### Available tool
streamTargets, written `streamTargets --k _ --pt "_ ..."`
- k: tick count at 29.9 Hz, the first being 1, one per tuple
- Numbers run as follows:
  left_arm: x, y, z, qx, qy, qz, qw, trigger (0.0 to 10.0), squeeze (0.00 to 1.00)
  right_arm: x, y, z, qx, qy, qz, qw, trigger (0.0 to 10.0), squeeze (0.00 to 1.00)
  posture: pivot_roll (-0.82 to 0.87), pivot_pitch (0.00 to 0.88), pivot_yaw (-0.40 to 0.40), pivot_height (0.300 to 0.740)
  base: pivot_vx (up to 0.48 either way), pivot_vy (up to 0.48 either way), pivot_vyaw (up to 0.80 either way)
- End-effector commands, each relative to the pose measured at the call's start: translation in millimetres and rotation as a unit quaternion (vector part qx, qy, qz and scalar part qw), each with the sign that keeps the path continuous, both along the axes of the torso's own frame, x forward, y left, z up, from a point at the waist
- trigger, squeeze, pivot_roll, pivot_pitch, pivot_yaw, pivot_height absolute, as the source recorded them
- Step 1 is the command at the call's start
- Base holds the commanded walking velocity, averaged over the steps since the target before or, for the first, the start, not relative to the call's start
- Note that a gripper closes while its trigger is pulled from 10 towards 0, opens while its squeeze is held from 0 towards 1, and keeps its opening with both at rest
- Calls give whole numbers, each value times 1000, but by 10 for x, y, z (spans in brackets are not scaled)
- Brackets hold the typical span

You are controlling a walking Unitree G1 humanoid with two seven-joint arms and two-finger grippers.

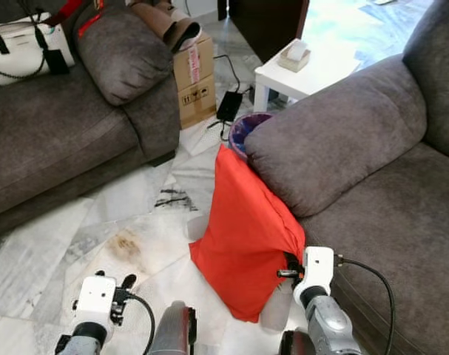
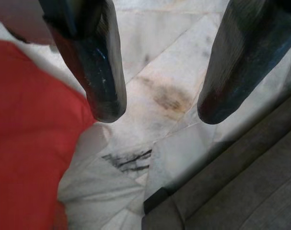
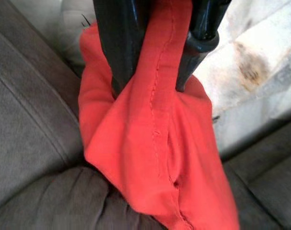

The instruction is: Move the pillow to the sofa from floor

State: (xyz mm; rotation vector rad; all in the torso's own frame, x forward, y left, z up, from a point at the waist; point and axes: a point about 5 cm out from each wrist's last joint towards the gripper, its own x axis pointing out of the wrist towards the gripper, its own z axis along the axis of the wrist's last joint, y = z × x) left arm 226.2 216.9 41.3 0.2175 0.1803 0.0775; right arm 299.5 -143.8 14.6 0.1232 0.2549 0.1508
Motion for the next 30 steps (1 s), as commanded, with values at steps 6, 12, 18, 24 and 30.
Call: streamTargets --k 6,12,18,24,30 --pt "-37 -6 -114 -11 11 16 1000 10000 0 -93 86 -78 8 7 13 1000 0 0 168 185 21 645 0 0 0" --pt "-47 -31 -173 -15 14 17 1000 10000 0 -60 229 -35 16 0 40 999 0 0 157 176 16 645 0 0 0" --pt "7 -90 -184 -21 7 17 1000 10000 0 13 284 38 19 -9 47 999 0 0 149 144 -4 645 0 0 0" --pt "8 -85 -197 -21 5 19 1000 10000 0 31 248 31 10 2 34 999 0 0 148 132 -3 645 0 0 0" --pt "8 -72 -217 -21 6 19 1000 10000 0 -3 268 -16 8 17 45 999 1686 0 149 110 3 645 0 0 0"
